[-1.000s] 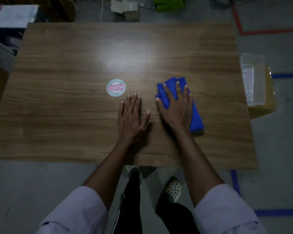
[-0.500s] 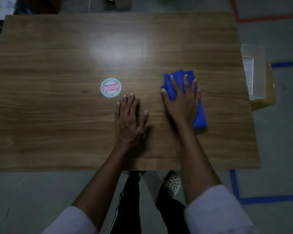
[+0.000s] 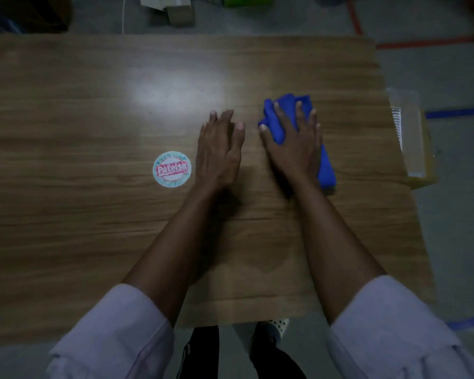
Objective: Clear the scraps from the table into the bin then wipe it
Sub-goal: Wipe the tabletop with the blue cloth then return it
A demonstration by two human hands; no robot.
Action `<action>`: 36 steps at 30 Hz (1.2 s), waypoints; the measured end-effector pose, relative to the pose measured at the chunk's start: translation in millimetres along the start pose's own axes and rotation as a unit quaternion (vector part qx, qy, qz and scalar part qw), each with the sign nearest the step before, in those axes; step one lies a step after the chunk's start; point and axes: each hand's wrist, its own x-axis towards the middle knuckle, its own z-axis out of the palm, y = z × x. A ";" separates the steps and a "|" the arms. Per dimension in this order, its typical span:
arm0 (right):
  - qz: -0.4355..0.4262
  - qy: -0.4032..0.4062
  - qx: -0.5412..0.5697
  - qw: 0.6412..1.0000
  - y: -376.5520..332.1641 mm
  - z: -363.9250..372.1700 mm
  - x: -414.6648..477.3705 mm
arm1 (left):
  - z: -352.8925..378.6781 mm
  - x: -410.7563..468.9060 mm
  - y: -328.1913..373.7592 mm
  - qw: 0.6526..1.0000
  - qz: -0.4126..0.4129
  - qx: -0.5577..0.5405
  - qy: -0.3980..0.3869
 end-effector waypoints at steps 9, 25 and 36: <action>-0.235 -0.084 0.006 0.968 -14.0 9.4 -20.8 | -17.5 68.4 -13.2 0.997 0.048 0.054 -0.040; -0.137 -0.018 -0.005 0.990 -23.7 14.0 -7.0 | -18.9 64.6 -19.3 0.983 0.108 0.139 -0.045; -0.176 -0.045 0.016 0.983 -82.5 27.1 27.8 | -24.0 61.3 -18.6 0.996 0.080 0.038 0.014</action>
